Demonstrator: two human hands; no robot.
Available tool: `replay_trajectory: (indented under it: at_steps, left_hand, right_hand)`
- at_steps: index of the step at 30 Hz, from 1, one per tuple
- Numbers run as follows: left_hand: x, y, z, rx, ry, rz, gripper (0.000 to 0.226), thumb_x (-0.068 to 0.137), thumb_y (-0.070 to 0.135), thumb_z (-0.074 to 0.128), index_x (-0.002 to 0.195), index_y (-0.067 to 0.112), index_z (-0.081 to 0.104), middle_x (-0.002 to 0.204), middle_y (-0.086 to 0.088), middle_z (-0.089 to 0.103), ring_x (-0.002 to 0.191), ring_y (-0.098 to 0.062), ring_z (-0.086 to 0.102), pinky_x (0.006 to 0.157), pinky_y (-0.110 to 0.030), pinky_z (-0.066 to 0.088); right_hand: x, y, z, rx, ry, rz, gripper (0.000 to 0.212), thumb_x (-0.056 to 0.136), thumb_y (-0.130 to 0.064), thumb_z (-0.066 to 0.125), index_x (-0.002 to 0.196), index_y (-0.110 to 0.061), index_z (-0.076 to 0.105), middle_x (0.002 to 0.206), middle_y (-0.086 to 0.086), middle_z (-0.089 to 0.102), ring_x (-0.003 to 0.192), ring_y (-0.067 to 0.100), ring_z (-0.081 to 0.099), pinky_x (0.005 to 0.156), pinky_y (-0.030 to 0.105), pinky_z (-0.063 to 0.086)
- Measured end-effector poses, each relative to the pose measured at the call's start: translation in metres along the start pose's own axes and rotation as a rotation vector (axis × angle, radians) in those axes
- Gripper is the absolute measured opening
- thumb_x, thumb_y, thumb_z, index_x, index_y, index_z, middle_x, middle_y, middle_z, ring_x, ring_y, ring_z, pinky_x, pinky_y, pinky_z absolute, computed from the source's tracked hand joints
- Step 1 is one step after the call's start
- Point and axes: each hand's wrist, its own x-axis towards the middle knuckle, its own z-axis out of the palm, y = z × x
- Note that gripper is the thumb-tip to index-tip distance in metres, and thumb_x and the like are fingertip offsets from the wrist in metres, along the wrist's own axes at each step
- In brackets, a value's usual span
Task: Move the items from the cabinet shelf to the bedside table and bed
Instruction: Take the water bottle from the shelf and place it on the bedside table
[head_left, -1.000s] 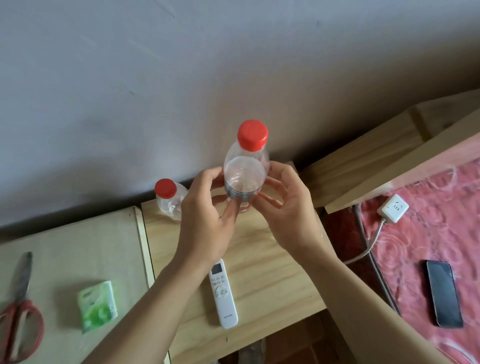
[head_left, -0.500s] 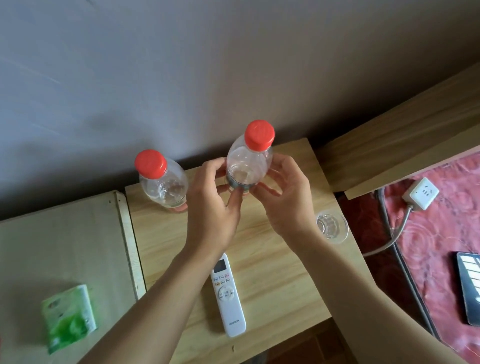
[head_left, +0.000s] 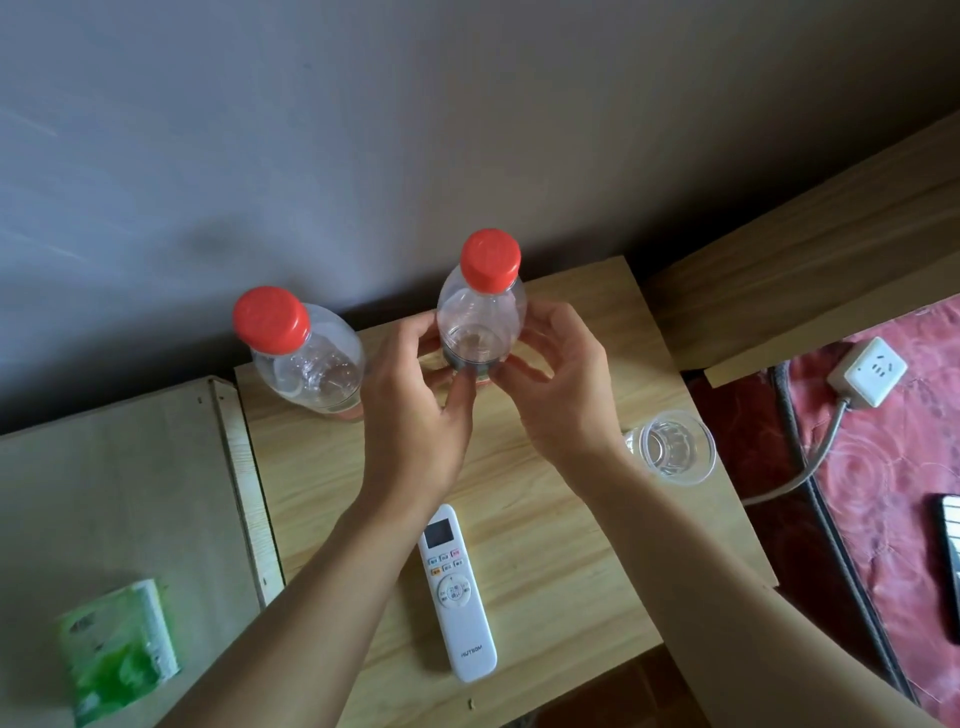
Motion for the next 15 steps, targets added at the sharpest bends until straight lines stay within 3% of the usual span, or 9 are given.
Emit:
replay_trajectory:
  at_steps: [4, 7, 11, 15]
  left_hand:
    - [-0.002, 0.004, 0.000, 0.009, -0.026, -0.015, 0.039, 0.087, 0.010, 0.073, 0.123, 0.011, 0.058, 0.115, -0.001, 0.070, 0.105, -0.012, 0.068, 0.088, -0.013, 0.051]
    - [-0.006, 0.008, -0.002, -0.015, -0.052, -0.042, 0.038, 0.090, 0.016, 0.071, 0.125, 0.012, 0.057, 0.117, 0.002, 0.068, 0.109, -0.008, 0.066, 0.094, -0.021, 0.053]
    - [-0.014, 0.020, -0.007, -0.014, -0.055, -0.066, 0.039, 0.091, 0.017, 0.065, 0.129, 0.015, 0.055, 0.121, 0.004, 0.066, 0.114, -0.008, 0.063, 0.099, -0.029, 0.052]
    - [-0.020, 0.047, -0.017, -0.030, -0.003, -0.071, 0.039, 0.094, 0.016, 0.062, 0.132, 0.015, 0.054, 0.120, 0.009, 0.066, 0.115, 0.000, 0.061, 0.099, -0.021, 0.048]
  right_hand:
    - [0.000, -0.001, -0.003, -0.016, -0.019, 0.015, 0.046, 0.079, 0.012, 0.073, 0.117, -0.010, 0.062, 0.110, 0.000, 0.072, 0.105, 0.007, 0.068, 0.079, 0.015, 0.054]
    - [-0.001, -0.005, -0.005, -0.063, -0.040, 0.010, 0.043, 0.080, 0.012, 0.071, 0.118, -0.008, 0.060, 0.110, 0.001, 0.071, 0.106, 0.006, 0.067, 0.080, 0.015, 0.054]
    - [-0.007, -0.017, -0.011, -0.106, -0.051, -0.002, 0.047, 0.081, 0.009, 0.069, 0.122, -0.014, 0.059, 0.116, -0.002, 0.069, 0.114, 0.008, 0.064, 0.093, 0.029, 0.058]
    - [-0.017, -0.038, -0.018, -0.122, -0.047, -0.021, 0.052, 0.080, 0.004, 0.069, 0.126, -0.017, 0.058, 0.120, -0.003, 0.069, 0.117, 0.010, 0.063, 0.097, 0.042, 0.057]
